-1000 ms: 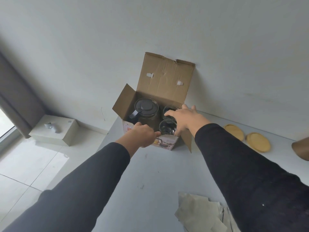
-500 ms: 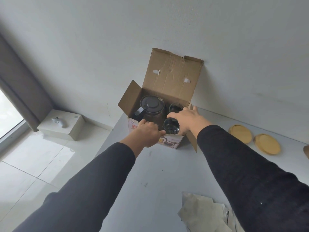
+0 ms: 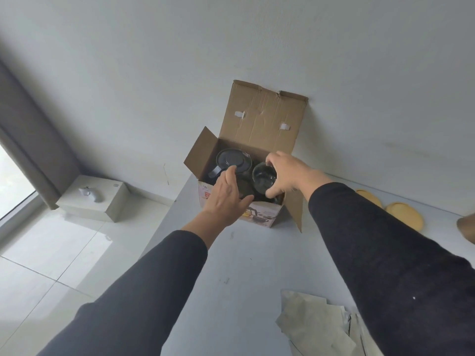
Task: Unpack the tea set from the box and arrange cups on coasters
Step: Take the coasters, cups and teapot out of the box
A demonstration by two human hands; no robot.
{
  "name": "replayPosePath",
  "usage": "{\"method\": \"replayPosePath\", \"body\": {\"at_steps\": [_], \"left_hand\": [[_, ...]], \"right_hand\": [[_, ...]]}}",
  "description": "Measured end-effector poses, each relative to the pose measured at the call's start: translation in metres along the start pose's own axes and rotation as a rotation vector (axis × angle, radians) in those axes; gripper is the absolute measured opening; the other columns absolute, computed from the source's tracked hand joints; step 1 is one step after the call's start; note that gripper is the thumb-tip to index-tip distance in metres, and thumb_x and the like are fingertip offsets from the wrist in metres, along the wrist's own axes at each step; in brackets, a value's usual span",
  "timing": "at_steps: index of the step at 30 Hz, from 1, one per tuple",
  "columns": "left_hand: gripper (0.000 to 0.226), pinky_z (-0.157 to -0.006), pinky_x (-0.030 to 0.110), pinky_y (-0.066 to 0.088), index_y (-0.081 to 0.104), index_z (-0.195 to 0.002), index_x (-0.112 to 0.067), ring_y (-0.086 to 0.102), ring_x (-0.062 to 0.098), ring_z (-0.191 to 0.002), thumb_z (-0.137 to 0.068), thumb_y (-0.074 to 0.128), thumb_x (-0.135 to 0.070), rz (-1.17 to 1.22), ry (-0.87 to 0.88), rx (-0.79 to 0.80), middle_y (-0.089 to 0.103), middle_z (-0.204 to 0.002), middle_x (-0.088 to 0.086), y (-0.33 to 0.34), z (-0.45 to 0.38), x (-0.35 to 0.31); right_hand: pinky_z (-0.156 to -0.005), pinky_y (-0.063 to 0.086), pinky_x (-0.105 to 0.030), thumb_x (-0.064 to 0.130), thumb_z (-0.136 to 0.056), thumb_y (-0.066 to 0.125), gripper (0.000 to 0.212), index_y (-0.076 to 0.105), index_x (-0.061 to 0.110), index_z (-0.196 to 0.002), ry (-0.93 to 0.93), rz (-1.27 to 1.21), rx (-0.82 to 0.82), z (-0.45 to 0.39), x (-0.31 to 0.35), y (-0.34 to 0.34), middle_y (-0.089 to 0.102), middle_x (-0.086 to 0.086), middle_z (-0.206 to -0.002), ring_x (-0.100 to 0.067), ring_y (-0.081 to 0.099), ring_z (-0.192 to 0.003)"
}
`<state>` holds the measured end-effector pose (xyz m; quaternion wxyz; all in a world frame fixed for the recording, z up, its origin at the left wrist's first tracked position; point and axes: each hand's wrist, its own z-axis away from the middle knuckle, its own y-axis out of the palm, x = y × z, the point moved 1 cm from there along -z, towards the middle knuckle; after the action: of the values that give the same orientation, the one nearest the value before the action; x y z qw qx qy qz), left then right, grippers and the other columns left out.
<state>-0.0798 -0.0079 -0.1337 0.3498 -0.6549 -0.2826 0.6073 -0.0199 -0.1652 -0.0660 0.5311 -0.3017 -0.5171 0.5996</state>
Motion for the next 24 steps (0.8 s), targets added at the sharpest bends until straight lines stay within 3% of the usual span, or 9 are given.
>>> {"method": "replayPosePath", "body": {"at_steps": [2,5,10,12,15,20,24], "left_hand": [[0.077,-0.115,0.033,0.024,0.011,-0.149,-0.007,0.028,0.023,-0.139,-0.092,0.055,-0.037,0.01,-0.049,-0.064,0.027,-0.15,0.011,0.0,0.005,-0.005],[0.07,-0.116,0.034,0.021,0.015,-0.149,-0.009,0.023,0.023,-0.141,-0.093,0.052,-0.032,-0.019,-0.081,-0.189,0.024,-0.152,0.009,0.004,0.017,-0.016],[0.06,-0.114,0.039,0.028,0.033,-0.142,-0.01,0.031,0.025,-0.135,-0.088,0.054,-0.022,-0.075,0.105,-0.237,0.033,-0.144,0.008,0.031,0.054,-0.046],[0.055,-0.109,0.039,0.034,0.038,-0.139,-0.011,0.038,0.025,-0.129,-0.088,0.053,-0.023,-0.091,0.202,-0.135,0.04,-0.139,0.007,0.049,0.068,-0.061],[0.052,-0.108,0.034,0.031,0.033,-0.14,-0.013,0.035,0.022,-0.131,-0.094,0.046,-0.033,-0.153,0.218,0.145,0.036,-0.141,0.003,0.084,0.083,-0.077],[0.068,-0.115,0.042,0.022,0.018,-0.149,-0.01,0.011,0.023,-0.145,-0.095,0.042,-0.045,-0.126,-0.058,0.389,0.013,-0.157,0.006,0.128,0.087,-0.088],[0.074,-0.116,0.048,0.016,0.013,-0.15,-0.012,-0.002,0.027,-0.147,-0.094,0.042,-0.05,-0.192,-0.154,0.462,0.0,-0.159,0.009,0.154,0.076,-0.103]], "right_hand": [[-0.074,0.044,-0.033,0.033,-0.058,0.083,0.081,0.041,0.014,-0.125,0.061,-0.134,-0.076,0.009,0.0,-0.003,0.051,-0.006,-0.115,-0.022,0.05,-0.095],[-0.073,0.042,-0.029,0.035,-0.06,0.082,0.082,0.038,0.016,-0.126,0.153,-0.361,-0.235,0.03,-0.001,-0.005,0.052,-0.003,-0.112,-0.022,0.052,-0.097],[-0.076,0.041,-0.027,0.036,-0.058,0.082,0.077,0.041,0.02,-0.121,0.285,-0.593,-0.45,0.075,-0.008,0.005,0.052,0.004,-0.109,-0.018,0.051,-0.097],[-0.076,0.039,-0.025,0.035,-0.06,0.082,0.073,0.042,0.02,-0.119,0.347,-0.657,-0.512,0.095,-0.016,0.014,0.052,0.005,-0.107,-0.016,0.051,-0.097],[-0.076,0.037,-0.022,0.031,-0.062,0.081,0.066,0.045,0.02,-0.116,0.461,-0.759,-0.578,0.126,-0.036,0.031,0.052,0.006,-0.105,-0.015,0.051,-0.097],[-0.073,0.039,-0.024,0.028,-0.061,0.081,0.068,0.043,0.018,-0.116,0.653,-0.889,-0.617,0.167,-0.085,0.071,0.052,0.001,-0.111,-0.016,0.053,-0.096],[-0.076,0.043,-0.027,0.027,-0.06,0.08,0.072,0.037,0.018,-0.117,0.775,-0.935,-0.648,0.192,-0.129,0.105,0.05,-0.003,-0.115,-0.02,0.054,-0.1]]}}
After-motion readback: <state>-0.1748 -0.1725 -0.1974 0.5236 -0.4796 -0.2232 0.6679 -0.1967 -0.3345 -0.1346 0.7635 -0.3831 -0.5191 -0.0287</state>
